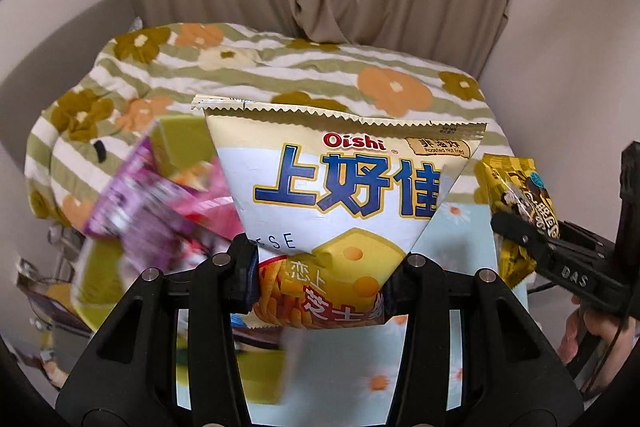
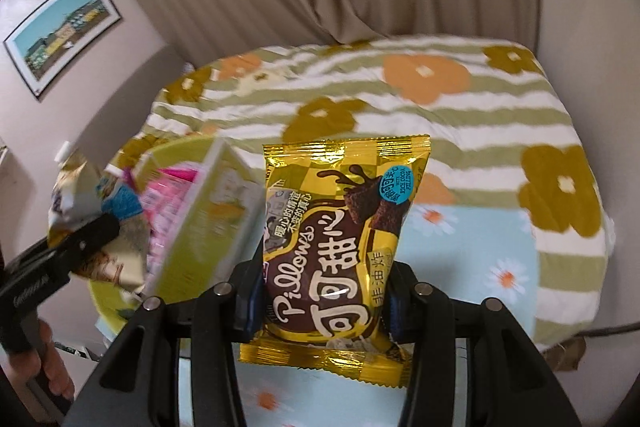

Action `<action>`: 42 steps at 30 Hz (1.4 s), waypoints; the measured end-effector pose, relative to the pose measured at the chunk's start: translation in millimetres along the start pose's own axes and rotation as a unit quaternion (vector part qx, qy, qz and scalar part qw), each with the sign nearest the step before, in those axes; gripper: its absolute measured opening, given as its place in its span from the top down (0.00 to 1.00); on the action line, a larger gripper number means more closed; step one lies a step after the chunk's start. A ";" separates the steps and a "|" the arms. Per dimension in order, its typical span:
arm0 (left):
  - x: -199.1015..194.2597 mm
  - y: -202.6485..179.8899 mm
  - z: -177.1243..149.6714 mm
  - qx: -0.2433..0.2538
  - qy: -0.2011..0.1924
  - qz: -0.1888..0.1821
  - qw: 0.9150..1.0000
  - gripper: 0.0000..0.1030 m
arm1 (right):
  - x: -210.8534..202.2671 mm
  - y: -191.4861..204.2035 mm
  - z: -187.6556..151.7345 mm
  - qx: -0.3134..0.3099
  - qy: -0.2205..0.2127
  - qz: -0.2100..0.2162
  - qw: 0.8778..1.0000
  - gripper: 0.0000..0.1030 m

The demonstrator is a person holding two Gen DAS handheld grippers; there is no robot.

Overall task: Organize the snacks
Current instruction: 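Carry both bags over the yellow box and release them inside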

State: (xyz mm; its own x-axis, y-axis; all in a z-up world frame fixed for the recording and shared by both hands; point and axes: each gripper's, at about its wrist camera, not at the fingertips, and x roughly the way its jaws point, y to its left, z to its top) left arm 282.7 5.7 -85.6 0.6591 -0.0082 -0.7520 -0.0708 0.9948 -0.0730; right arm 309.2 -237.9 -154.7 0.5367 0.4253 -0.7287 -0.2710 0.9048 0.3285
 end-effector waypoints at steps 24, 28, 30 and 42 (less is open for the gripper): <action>26.0 152.7 -30.0 0.047 0.093 -0.069 0.992 0.01 | 47.5 169.8 4.6 -0.006 -0.006 -0.014 1.000 0.59; 11.3 165.6 -27.6 0.041 0.074 -0.083 0.993 0.01 | 44.8 173.5 4.0 -0.001 -0.010 -0.022 1.000 0.59; 6.3 171.0 -24.3 0.038 0.068 -0.086 0.993 0.01 | 43.3 178.9 2.5 -0.001 -0.011 -0.024 1.000 0.59; -4.8 200.9 -7.5 0.046 0.052 -0.090 0.994 0.01 | 57.2 228.2 27.0 -0.034 -0.019 -0.014 0.999 0.59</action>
State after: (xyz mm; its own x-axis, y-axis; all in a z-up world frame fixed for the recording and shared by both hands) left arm 259.7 204.9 -101.6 0.5734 -0.1917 -0.7965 0.1133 0.9814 -0.1547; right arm 299.5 -6.5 -105.2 0.5742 0.4008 -0.7139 -0.3084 0.9136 0.2649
